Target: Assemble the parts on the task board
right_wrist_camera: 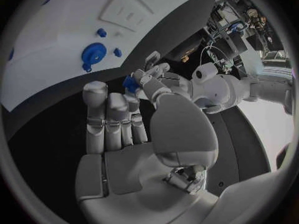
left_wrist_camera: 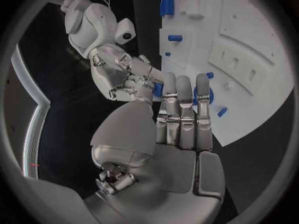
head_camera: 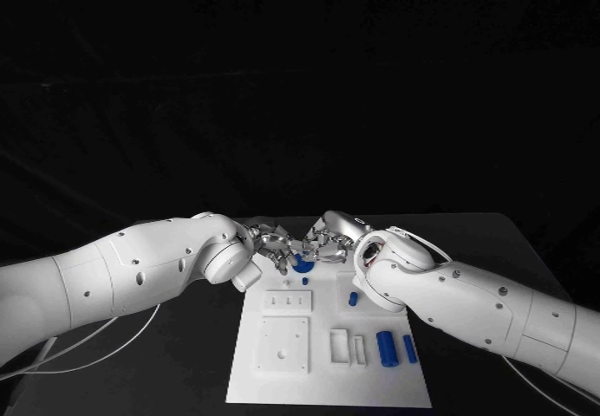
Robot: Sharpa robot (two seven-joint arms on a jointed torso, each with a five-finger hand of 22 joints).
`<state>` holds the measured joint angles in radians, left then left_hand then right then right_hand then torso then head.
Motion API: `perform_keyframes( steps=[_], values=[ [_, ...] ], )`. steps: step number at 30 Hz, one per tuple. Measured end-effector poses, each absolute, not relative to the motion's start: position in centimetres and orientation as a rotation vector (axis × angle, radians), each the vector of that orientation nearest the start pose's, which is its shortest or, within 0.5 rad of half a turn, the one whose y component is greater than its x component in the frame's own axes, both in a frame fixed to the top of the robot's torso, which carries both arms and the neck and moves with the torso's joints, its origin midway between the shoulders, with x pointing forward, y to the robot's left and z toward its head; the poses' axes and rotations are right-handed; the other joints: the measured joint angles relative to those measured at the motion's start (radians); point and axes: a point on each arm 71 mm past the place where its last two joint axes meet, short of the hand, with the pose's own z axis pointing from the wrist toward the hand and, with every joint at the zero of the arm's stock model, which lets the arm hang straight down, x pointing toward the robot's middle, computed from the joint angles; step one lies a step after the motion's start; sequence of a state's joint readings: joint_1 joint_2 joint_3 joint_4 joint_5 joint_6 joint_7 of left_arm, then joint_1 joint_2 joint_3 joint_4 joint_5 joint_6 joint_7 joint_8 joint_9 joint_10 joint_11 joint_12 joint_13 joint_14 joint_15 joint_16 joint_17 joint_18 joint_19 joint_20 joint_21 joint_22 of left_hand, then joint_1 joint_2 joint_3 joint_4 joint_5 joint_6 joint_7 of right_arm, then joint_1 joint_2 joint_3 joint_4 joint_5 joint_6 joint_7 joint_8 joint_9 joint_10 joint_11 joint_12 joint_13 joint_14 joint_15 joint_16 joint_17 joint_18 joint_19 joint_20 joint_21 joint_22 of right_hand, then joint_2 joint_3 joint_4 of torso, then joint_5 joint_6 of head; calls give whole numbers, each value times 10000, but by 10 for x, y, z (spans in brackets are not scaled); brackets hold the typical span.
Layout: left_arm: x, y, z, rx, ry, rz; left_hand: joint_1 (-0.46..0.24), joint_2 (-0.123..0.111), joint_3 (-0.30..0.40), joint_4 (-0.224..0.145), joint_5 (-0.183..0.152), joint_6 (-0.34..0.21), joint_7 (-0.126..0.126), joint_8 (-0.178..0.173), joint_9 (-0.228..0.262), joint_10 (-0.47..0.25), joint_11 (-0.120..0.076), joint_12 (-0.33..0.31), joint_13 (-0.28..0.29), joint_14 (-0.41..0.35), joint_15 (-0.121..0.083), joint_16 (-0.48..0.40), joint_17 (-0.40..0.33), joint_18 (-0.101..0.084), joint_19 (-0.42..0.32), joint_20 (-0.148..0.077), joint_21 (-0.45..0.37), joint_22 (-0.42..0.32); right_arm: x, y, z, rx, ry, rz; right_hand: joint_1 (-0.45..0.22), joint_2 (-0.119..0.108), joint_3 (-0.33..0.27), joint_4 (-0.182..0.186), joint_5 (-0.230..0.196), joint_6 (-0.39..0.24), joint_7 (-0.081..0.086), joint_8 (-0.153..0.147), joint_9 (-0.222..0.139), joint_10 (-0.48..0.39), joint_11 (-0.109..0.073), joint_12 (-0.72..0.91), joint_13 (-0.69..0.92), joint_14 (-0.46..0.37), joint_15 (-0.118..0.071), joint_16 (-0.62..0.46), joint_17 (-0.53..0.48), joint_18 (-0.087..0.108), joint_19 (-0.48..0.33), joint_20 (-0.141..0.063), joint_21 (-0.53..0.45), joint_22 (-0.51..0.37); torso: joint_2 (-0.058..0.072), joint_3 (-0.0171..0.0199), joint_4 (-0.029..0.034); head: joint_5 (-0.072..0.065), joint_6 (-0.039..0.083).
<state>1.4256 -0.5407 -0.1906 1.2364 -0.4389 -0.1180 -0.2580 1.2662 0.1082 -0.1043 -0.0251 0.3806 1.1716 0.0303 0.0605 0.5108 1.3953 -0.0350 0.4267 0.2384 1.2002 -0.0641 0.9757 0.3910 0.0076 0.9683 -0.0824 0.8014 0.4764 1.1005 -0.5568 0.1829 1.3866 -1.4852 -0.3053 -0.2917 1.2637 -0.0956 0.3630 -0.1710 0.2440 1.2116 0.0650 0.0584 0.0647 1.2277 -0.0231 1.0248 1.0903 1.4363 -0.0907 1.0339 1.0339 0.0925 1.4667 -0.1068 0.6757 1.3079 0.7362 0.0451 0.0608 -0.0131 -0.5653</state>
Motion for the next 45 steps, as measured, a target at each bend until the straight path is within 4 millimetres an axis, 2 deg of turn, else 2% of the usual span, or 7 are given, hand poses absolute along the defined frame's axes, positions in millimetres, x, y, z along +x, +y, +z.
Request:
perform_keyframes(
  steps=[14, 26, 31, 35, 38, 41, 45],
  values=[
    [547, 136, -164, -6564, 20964, -9568, -66, 320, 304, -325, 1578, 3, 70, 5, -10, 254, -72, -162, -112, 58, -56, 33, 120, 0, -108, -108, 217, 271, 516, -107, -166, 472, 16208, 7028, 19, 20, 21, 20, -1, 2, -5, -7, 6, 0, 0, 0, -1, 0, 0, 0, -2, 0, 0, 0, 43, -2, 0, 1, 6, -7, -28],
    [547, 136, -164, -6537, 20919, -9605, -630, 142, 978, -774, 1955, 74, 143, 5, -4, 507, -117, -163, -50, 198, -195, 111, 230, -1, -87, -129, 400, 403, 516, -108, -166, 462, 16194, 7049, 32, 32, -64, 104, -2, -21, 13, 5, 0, -23, -23, -161, -107, 0, 1, -143, -41, 0, -1, 1, -10, -3, 0, 0, 4, 9, -45],
    [547, 136, -163, -6534, 20871, -9631, -727, 52, 1055, -844, 2264, 90, 159, 6, 1, 664, -237, -96, 75, 348, -271, 227, 298, -1, 2, -217, 591, 517, 517, -111, -168, 508, 16200, 7070, -54, -234, -381, 317, 188, -1041, 259, 90, 4, -374, 147, -570, -429, -3, 71, -316, -204, 0, -1, 1, -242, -3, 3, 0, -1, 18, -53],
    [547, 134, -163, -6505, 20869, -9662, -816, -37, 1115, -889, 2458, 154, 222, 66, 10, 683, -250, 2, 182, 453, -304, 348, 384, -1, 56, -270, 679, 582, 518, -116, -169, 682, 16150, 7060, 227, -425, -2006, 805, 213, -2803, 522, 57, -39, -746, 341, -923, -849, -138, 206, -474, -375, -6, -17, 163, -557, -3, 5, 1, -5, 20, -68],
    [548, 135, -163, -6508, 20869, -9647, -869, -91, 1191, -908, 2536, 180, 247, 83, 13, 698, -235, 33, 252, 453, -305, 382, 435, -1, 56, -270, 737, 625, 519, -120, -169, 802, 16095, 7112, 589, -607, -2672, 1446, 213, -3782, 638, -4, -90, -957, 409, -1025, -1113, -215, 281, -505, -448, 123, -23, 239, -779, -4, 5, 0, -5, 14, -79],
    [548, 135, -163, -6511, 20862, -9603, -910, -132, 1311, -1028, 2536, 181, 248, 83, 17, 700, -234, 33, 282, 475, -325, 382, 453, -2, 56, -270, 789, 648, 518, -126, -170, 896, 16056, 7164, 919, -726, -2897, 1996, 213, -4101, 663, -4, -92, -1121, 456, -1088, -1385, -255, 322, -564, -558, 177, -1, 286, -1015, -4, 5, 0, 0, 12, -91],
    [548, 137, -164, -6464, 20871, -9479, -963, -185, 1437, -1154, 2594, 181, 248, 83, 18, 714, -220, 33, 305, 505, -326, 382, 468, -1, 56, -270, 790, 660, 516, -135, -173, 953, 16085, 7283, 1062, -780, -2934, 2141, 280, -4408, 719, -4, -105, -1366, 498, -1152, -1553, -426, 413, -687, -681, 223, -22, 307, -1495, -4, 1, 7, -4, 12, -126]
  ],
)
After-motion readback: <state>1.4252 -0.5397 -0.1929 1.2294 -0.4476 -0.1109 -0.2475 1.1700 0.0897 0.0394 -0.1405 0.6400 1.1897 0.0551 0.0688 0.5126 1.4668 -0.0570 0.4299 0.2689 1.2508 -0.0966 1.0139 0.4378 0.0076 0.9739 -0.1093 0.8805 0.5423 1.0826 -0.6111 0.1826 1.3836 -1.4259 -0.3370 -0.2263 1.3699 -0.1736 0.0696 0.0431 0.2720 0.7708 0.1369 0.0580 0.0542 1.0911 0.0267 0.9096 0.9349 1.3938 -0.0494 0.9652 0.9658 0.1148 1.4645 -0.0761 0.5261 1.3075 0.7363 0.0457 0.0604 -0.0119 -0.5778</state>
